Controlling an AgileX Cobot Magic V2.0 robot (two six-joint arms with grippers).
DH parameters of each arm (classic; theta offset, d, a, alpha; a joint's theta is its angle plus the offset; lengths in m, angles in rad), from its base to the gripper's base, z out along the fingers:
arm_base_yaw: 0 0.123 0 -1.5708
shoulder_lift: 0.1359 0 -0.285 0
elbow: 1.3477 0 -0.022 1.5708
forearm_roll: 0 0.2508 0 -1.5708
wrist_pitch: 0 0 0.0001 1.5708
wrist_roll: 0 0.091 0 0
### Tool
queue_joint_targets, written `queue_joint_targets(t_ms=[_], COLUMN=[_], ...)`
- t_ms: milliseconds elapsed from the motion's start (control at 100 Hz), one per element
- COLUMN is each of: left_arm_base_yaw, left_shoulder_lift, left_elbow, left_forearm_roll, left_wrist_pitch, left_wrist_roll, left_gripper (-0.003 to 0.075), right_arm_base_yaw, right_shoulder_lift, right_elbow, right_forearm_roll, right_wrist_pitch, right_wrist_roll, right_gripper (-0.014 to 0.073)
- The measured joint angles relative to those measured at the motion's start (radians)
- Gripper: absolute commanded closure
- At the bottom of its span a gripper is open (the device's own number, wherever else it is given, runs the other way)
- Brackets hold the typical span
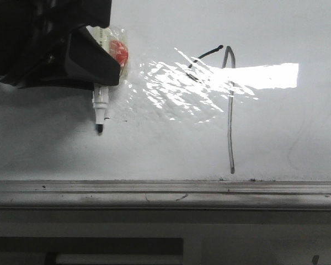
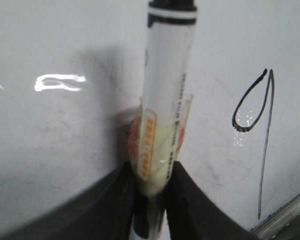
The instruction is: Write number 9 on whiteboard
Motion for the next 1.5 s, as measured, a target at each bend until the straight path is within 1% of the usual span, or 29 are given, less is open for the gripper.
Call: queue_joint_targets(t_ms=[50, 110, 150, 290, 410, 510, 570, 640, 710, 780, 820, 850, 870, 890, 910, 920, 930, 940, 950, 1050, 1220, 1310, 1500], left_arm_base_yaw=[0.0, -0.002, -0.004, -0.013, -0.012, -0.01, -0.008, -0.008, -0.018, -0.029, -0.031, -0.033, -0.033, -0.036, -0.036, -0.036, -0.036, -0.036, -0.036, -0.036, -0.036, -0.036, -0.036], left_shoulder_lift=[0.006, 0.007, 0.007, 0.007, 0.002, -0.037, -0.088, -0.166, -0.278, -0.408, -0.489, -0.542, -0.582, -0.622, -0.659, -0.672, -0.684, -0.708, -0.72, -0.876, -1.045, -1.089, -1.097], left_elbow=[0.0, -0.002, -0.004, -0.006, -0.008, 0.004, 0.023, 0.062, 0.108, 0.16, 0.193, 0.216, 0.234, 0.251, 0.268, 0.274, 0.28, 0.292, 0.297, 0.371, 0.442, 0.462, 0.481], left_forearm_roll=[-0.013, -0.035, -0.045, -0.058, -0.058, -0.06, -0.056, -0.033, -0.004, 0.019, 0.026, 0.03, 0.03, 0.032, 0.032, 0.032, 0.032, 0.032, 0.032, 0.034, 0.034, 0.034, 0.034], left_wrist_pitch=[0.009, 0.019, 0.024, 0.032, 0.038, 0.041, 0.02, -0.038, -0.08, -0.086, -0.087, -0.087, -0.089, -0.089, -0.091, -0.093, -0.092, -0.093, -0.093, -0.093, -0.093, -0.096, -0.098], left_wrist_roll=[0.0, 0.0, 0.0, 0.0, 0.0, 0.0, 0.0, 0.002, 0.002, 0.002, 0.003, 0.003, 0.003, 0.004, 0.004, 0.004, 0.004, 0.006, 0.006, 0.006, 0.006, 0.007, 0.007], left_gripper=[0.035, 0.0291, 0.0269, 0.0251, 0.0199, 0.0195, 0.0198, 0.023, 0.0284, 0.037, 0.0447, 0.0522, 0.0554, 0.0601, 0.0665, 0.0665, 0.0711, 0.0711, 0.0741, 0.0741, 0.0741, 0.0741, 0.0741], right_arm_base_yaw=[0.0, 0.0, 0.0, 0.0, 0.0, 0.0, 0.0, 0.0, 0.0, 0.0, 0.0, 0.0, 0.0, 0.0, 0.0, 0.0, 0.0, 0.0, 0.0, 0.0, 0.0, 0.0, 0.0], right_shoulder_lift=[0.0, 0.0, 0.0, 0.0, 0.0, -0.002, -0.013, -0.042, -0.089, -0.147, -0.184, -0.21, -0.231, -0.251, -0.272, -0.279, -0.286, -0.3, -0.307, -0.398, -0.481, -0.492, -0.494], right_elbow=[0.0, 0.0, 0.0, 0.0, 0.0, 0.0, 0.005, 0.035, 0.089, 0.157, 0.2, 0.229, 0.251, 0.272, 0.291, 0.297, 0.31, 0.315, 0.327, 0.387, 0.422, 0.422, 0.422], right_forearm_roll=[0.0, 0.0, 0.0, 0.0, 0.0, 0.0, -0.002, -0.01, -0.02, -0.032, -0.037, -0.047, -0.052, -0.056, -0.062, -0.066, -0.068, -0.072, -0.072, -0.082, -0.082, -0.086, -0.086], right_wrist_pitch=[0.0, 0.0, 0.0, 0.0, 0.0, 0.007, 0.01, 0.015, 0.022, 0.029, 0.031, 0.033, 0.035, 0.037, 0.037, 0.037, 0.037, 0.037, 0.037, 0.039, 0.048, 0.052, 0.058], right_wrist_roll=[0.0, 0.0, 0.0, 0.0, 0.0, 0.0, 0.0, 0.0, 0.0, 0.011, 0.025, 0.036, 0.045, 0.053, 0.064, 0.067, 0.073, 0.076, 0.08, 0.093, 0.097, 0.099, 0.101], right_gripper=[0.0644, 0.0644, 0.0644, 0.0644, 0.0644, 0.0644, 0.0644, 0.0644, 0.0644, 0.0644, 0.0644, 0.0644, 0.0644, 0.0644, 0.0644, 0.0644, 0.0644, 0.0644, 0.0644, 0.0644, 0.0644, 0.0644, 0.0644])
